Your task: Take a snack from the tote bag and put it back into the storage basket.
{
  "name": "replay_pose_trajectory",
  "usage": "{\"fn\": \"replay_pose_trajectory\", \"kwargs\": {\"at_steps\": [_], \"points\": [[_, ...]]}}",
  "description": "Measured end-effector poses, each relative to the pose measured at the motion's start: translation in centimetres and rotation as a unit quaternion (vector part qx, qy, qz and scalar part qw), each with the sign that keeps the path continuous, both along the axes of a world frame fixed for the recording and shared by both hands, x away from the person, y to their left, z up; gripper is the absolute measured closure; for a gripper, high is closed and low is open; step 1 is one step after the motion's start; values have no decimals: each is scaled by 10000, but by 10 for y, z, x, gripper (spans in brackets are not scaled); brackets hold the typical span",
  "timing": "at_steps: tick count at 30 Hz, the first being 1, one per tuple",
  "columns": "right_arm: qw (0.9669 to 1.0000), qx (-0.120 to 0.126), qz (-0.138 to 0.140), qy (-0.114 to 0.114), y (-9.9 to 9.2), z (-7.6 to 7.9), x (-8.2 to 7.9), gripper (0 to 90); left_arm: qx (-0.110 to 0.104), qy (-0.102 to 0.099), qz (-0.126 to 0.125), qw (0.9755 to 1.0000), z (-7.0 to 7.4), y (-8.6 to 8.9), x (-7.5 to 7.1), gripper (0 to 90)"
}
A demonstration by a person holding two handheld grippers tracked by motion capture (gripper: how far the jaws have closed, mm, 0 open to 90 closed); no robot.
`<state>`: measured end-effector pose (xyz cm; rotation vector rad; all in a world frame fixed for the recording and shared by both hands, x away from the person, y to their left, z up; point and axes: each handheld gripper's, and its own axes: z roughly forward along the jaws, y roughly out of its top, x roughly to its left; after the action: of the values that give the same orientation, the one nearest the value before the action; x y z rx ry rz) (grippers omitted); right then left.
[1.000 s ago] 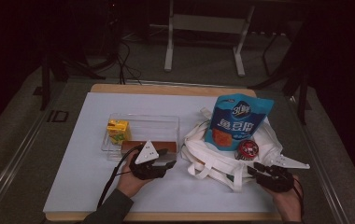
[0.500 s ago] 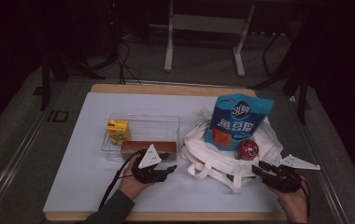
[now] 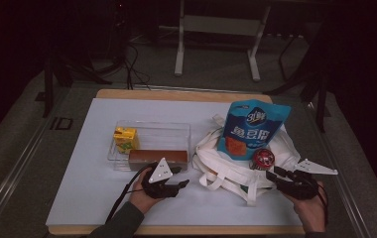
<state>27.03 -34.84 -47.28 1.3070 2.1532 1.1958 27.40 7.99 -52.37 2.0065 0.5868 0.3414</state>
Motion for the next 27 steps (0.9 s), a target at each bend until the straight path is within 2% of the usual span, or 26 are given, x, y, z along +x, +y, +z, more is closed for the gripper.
{"fn": "replay_pose_trajectory", "kwargs": {"at_steps": [4, 8, 12, 18, 20, 27], "points": [[10000, -13, 27, 63, 4, 4, 7, 566, 49, 22, -67, 10000, -4, -4, 0, 467], [10000, 32, -1, -8, 6, 11, 16, 545, 67, 97, -102, 9999, -9, -6, 1, 462], [10000, -8, 3, -24, 8, 18, 23, 525, 169, 61, -100, 9998, -12, -8, 1, 460], [10000, 3, -30, -22, 8, 23, 34, 478, 121, 114, -73, 9998, -13, -8, 2, 460], [9999, 154, 7, -10, 8, 25, 37, 472, 103, 112, -85, 9998, -13, -7, 2, 460], [9999, 124, -90, -71, 9, 34, 48, 457, 108, 81, -110, 9998, -13, -8, 1, 461]]}}
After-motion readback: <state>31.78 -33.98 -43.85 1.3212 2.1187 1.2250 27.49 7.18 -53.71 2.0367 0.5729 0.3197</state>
